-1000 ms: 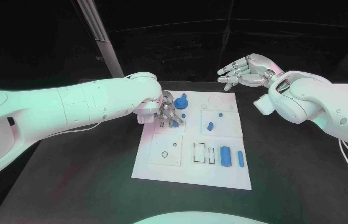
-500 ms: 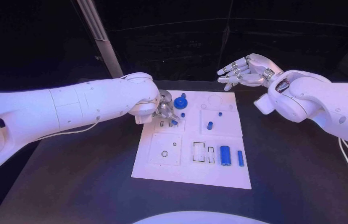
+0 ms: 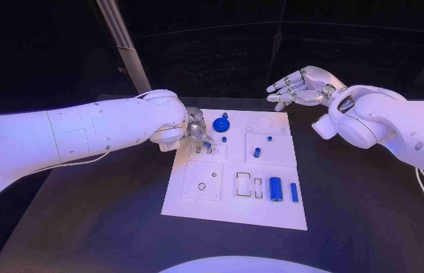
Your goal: Assemble the parts on the task board
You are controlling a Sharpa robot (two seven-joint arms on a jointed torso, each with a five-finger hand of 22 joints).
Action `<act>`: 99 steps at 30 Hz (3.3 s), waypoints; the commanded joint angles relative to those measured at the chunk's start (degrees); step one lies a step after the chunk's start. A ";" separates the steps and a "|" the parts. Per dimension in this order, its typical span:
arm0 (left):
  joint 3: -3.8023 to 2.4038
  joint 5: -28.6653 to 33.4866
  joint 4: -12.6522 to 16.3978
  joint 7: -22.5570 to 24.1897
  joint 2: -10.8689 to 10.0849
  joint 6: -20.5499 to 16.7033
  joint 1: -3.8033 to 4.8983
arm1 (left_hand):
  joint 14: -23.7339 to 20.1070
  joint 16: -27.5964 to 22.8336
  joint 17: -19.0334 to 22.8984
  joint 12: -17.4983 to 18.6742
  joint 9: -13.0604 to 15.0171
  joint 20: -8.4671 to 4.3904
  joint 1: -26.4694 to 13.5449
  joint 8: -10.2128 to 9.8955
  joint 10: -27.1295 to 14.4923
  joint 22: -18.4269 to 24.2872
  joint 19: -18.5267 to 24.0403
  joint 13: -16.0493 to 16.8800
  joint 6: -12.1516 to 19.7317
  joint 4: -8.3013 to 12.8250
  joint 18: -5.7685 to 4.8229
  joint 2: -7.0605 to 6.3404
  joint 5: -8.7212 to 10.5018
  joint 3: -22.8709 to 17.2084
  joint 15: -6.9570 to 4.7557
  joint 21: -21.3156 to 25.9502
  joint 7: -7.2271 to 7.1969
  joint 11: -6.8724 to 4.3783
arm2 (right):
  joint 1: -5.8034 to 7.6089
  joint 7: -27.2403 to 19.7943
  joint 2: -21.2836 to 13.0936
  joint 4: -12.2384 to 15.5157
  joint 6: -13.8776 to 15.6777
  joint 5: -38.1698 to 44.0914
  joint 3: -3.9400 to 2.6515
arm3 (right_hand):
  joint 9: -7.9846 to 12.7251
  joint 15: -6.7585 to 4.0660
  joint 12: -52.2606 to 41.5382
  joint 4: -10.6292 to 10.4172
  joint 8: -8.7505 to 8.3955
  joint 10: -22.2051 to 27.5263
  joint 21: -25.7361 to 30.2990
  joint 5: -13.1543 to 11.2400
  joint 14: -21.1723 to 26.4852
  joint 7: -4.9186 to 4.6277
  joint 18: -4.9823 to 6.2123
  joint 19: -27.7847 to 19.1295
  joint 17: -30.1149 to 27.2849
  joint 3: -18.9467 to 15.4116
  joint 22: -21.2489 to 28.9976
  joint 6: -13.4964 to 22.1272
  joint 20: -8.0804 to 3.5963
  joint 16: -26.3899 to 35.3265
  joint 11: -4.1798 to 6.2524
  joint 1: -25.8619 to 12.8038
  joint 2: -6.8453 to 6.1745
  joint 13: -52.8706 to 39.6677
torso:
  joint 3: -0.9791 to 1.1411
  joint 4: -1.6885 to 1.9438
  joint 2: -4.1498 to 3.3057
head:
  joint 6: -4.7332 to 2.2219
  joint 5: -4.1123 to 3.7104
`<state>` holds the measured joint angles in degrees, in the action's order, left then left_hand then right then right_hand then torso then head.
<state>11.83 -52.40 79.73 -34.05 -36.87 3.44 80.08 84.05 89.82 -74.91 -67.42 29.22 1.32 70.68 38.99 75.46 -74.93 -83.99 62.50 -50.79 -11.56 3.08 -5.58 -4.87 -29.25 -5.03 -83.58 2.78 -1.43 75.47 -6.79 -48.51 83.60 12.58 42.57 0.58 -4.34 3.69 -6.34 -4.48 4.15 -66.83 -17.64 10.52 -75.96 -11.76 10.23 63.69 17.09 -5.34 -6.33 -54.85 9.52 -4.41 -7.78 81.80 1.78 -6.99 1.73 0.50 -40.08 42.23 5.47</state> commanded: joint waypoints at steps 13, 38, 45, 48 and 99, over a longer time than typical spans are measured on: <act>0.03 -5.84 0.63 -0.16 0.02 -1.93 -1.13 | 5.95 0.18 -15.09 -0.42 0.09 0.03 -0.56 0.37 0.42 -3.43 -1.84 0.13 0.32 8.76 -0.67 0.06 0.12 -9.29 0.11 0.27 -0.05 -0.04 | 0.09 0.28 0.17 -0.10 -1.51 1.20 -0.04 | 0.08 0.37 0.22 0.02 -0.38 0.42 0.40 0.21 0.30 -0.14 0.21 0.01 -0.14 -0.50 0.17 0.46 0.58 0.35 0.06 -0.41 0.11 0.15 | -0.02 -0.15 -0.06 | 0.12 0.40; 0.04 -6.10 0.50 -0.91 0.72 1.18 -1.87 | 5.95 0.18 -15.09 -0.51 0.23 0.02 -0.97 0.51 0.51 -3.57 -1.90 0.22 0.30 8.87 -0.69 -0.04 0.18 -9.57 0.10 0.20 -0.07 -0.05 | 0.08 0.29 0.49 -0.32 -2.00 1.26 -0.03 | 0.08 0.41 0.21 0.03 -0.38 0.50 0.54 0.22 0.36 -0.17 0.22 -0.01 -0.20 -0.52 0.25 0.51 0.63 0.45 0.03 -0.43 0.16 0.23 | 0.00 -0.09 -0.06 | 0.44 0.51; 0.04 -6.10 0.66 -1.30 0.57 2.24 -1.88 | 5.95 0.18 -15.09 -0.58 0.33 0.01 -1.19 0.63 0.57 -3.69 -1.94 0.31 0.22 9.01 -0.72 -0.19 0.19 -9.70 0.08 0.13 -0.12 -0.08 | 0.08 0.33 0.46 -0.30 -2.18 1.26 -0.03 | 0.08 0.41 0.21 0.03 -0.38 0.50 0.54 0.22 0.36 -0.17 0.22 -0.01 -0.20 -0.52 0.25 0.51 0.63 0.45 0.03 -0.43 0.16 0.23 | 0.00 -0.12 -0.08 | 0.50 0.54; 0.05 -6.10 0.73 -1.47 0.48 2.48 -1.88 | 5.95 0.18 -15.09 -0.66 0.37 0.00 -1.32 0.69 0.63 -3.72 -1.95 0.39 0.18 9.06 -0.72 -0.27 0.20 -9.74 0.07 0.12 -0.15 -0.10 | 0.08 0.34 0.45 -0.30 -2.24 1.25 -0.03 | 0.08 0.41 0.21 0.03 -0.38 0.50 0.54 0.22 0.36 -0.17 0.22 -0.01 -0.20 -0.52 0.25 0.51 0.63 0.45 0.03 -0.43 0.16 0.23 | 0.00 -0.10 -0.06 | 0.47 0.50; 0.06 -6.02 -1.29 -1.84 2.21 3.80 -1.87 | 5.95 0.18 -15.09 -1.94 0.87 -0.67 -13.39 1.35 2.07 -5.24 -2.55 1.85 -2.91 4.17 -0.99 -1.03 0.28 -5.18 -0.66 -0.54 -1.28 -0.97 | 0.08 0.41 0.73 -0.22 -2.54 1.42 -0.03 | 0.11 0.81 0.19 0.16 -0.42 1.46 1.68 0.31 1.12 -0.50 0.22 -0.26 -0.78 -0.94 0.91 1.05 1.02 0.85 -0.36 -0.83 0.15 0.84 | 0.03 -0.14 -0.09 | 0.68 0.46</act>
<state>11.86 -58.16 78.47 -35.53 -34.79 6.05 78.21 84.04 89.82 -74.91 -69.05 30.16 0.93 57.86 40.65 77.19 -74.93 -83.98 64.29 -53.37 -7.35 3.08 -6.69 -4.71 -34.70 -5.43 -83.81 1.60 -2.38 75.45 -6.11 -47.83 83.27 10.43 43.91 0.59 -4.29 4.51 -6.35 -4.33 3.95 -65.78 -16.31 10.52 -75.14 -12.35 10.23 63.47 16.36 -5.82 -5.47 -54.23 10.13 -3.81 -8.00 81.19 2.38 -6.20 1.76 0.35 -40.16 42.87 5.95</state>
